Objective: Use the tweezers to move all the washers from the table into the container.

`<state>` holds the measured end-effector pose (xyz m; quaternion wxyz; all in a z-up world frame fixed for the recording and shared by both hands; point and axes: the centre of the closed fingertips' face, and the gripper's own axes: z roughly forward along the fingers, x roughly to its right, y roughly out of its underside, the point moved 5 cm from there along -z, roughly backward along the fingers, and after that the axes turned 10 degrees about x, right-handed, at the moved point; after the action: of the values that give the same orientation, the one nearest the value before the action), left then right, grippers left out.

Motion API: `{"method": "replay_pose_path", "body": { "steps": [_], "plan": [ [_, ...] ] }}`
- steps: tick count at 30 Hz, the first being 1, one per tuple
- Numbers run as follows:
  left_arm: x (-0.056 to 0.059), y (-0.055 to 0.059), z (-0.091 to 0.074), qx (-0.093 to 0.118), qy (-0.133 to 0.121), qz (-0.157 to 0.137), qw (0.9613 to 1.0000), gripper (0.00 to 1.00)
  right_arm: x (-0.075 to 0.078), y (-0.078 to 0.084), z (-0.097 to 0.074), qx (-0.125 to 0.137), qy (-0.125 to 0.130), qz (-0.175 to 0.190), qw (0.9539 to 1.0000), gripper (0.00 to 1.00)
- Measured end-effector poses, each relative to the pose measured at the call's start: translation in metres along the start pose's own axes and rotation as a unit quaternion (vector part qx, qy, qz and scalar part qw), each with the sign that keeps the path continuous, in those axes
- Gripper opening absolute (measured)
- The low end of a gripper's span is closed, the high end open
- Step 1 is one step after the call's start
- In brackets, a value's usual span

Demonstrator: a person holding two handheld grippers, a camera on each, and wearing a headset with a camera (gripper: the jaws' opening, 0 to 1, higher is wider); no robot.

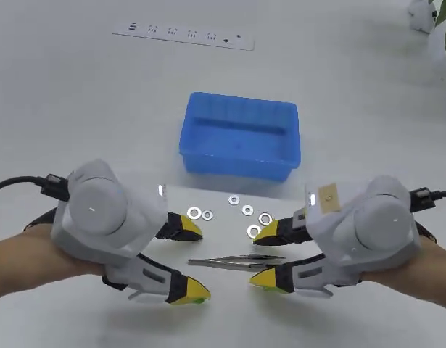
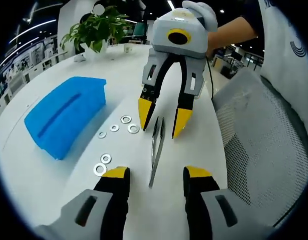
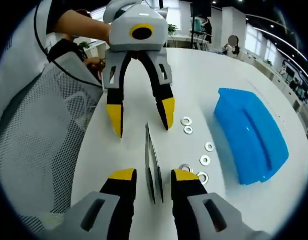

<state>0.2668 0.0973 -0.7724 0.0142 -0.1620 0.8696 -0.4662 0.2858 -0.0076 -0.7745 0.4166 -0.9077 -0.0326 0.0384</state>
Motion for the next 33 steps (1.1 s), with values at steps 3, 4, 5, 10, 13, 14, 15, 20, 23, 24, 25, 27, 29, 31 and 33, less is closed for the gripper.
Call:
{"method": "replay_pose_path", "body": {
  "steps": [3, 4, 5, 10, 13, 14, 15, 20, 23, 24, 25, 27, 29, 31, 33],
  "plan": [
    [-0.002, -0.001, 0.001, -0.004, -0.005, 0.012, 0.9999, 0.39, 0.000, 0.000, 0.001, -0.007, -0.007, -0.008, 0.9999, 0.24],
    [-0.004, -0.002, 0.001, -0.004, -0.006, 0.013, 0.9999, 0.38, 0.001, -0.001, 0.002, -0.008, -0.008, -0.015, 0.9998, 0.23],
    [-0.004, -0.002, 0.001, -0.004, -0.005, 0.012, 0.9999, 0.37, 0.001, -0.002, 0.003, -0.010, -0.009, -0.014, 0.9998, 0.22],
    [0.001, -0.003, 0.005, -0.001, 0.015, 0.032, 0.9994, 0.33, 0.003, -0.003, 0.004, -0.029, -0.012, -0.058, 0.9978, 0.17],
    [0.004, -0.004, 0.006, -0.001, 0.017, 0.041, 0.9990, 0.30, 0.000, -0.003, 0.004, -0.034, -0.018, -0.073, 0.9966, 0.15],
    [0.004, -0.004, 0.006, -0.001, 0.017, 0.045, 0.9988, 0.29, 0.000, -0.003, 0.004, -0.036, -0.019, -0.075, 0.9964, 0.14],
    [0.004, -0.004, 0.007, 0.000, 0.017, 0.048, 0.9987, 0.29, -0.001, -0.003, 0.004, -0.037, -0.019, -0.078, 0.9961, 0.13],
    [0.006, -0.003, 0.008, 0.004, 0.024, 0.034, 0.9991, 0.31, -0.003, -0.003, 0.004, -0.034, -0.013, -0.079, 0.9962, 0.10],
    [0.005, -0.003, 0.008, 0.004, 0.023, 0.033, 0.9992, 0.30, -0.003, -0.004, 0.004, -0.034, -0.012, -0.081, 0.9961, 0.08],
    [0.005, -0.003, 0.008, 0.004, 0.021, 0.030, 0.9993, 0.29, -0.003, -0.004, 0.004, -0.036, -0.014, -0.084, 0.9957, 0.08],
    [0.005, -0.003, 0.008, 0.004, 0.020, 0.030, 0.9993, 0.29, -0.003, -0.005, 0.004, -0.037, -0.013, -0.080, 0.9960, 0.08],
    [0.005, -0.003, 0.007, 0.005, 0.027, 0.033, 0.9991, 0.29, -0.002, -0.004, 0.004, -0.036, -0.011, -0.075, 0.9964, 0.08],
    [0.004, -0.003, 0.008, 0.004, 0.025, 0.034, 0.9991, 0.29, -0.003, -0.005, 0.003, -0.031, -0.006, -0.066, 0.9973, 0.08],
    [0.004, -0.003, 0.009, 0.004, 0.024, 0.038, 0.9990, 0.27, -0.004, -0.008, 0.001, -0.017, -0.002, -0.058, 0.9982, 0.07],
    [0.004, -0.004, 0.011, 0.008, 0.024, 0.039, 0.9989, 0.25, -0.004, -0.011, -0.001, -0.004, 0.003, -0.048, 0.9988, 0.07]
  ]
}}
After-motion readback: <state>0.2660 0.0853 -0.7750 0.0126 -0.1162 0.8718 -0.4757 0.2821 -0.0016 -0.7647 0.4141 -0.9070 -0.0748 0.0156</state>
